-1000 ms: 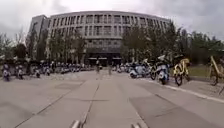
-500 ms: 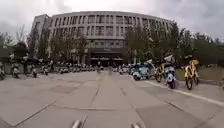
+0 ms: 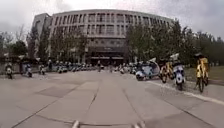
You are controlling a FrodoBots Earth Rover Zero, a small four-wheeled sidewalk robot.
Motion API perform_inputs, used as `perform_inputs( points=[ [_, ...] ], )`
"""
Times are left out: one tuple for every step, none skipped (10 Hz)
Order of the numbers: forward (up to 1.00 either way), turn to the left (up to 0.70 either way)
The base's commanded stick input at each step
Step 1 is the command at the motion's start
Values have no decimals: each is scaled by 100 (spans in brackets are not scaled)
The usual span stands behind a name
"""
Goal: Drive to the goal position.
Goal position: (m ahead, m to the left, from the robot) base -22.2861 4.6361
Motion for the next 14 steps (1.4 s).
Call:
perform_inputs(
  points=[
    [85,0],
    [85,0],
    [85,0],
    [85,0],
    [85,2],
    [85,5],
    [85,10],
    [85,11],
    [85,6],
    [48,0],
    [0,0],
    [0,2],
    [0,8],
    [0,83]
  ],
)
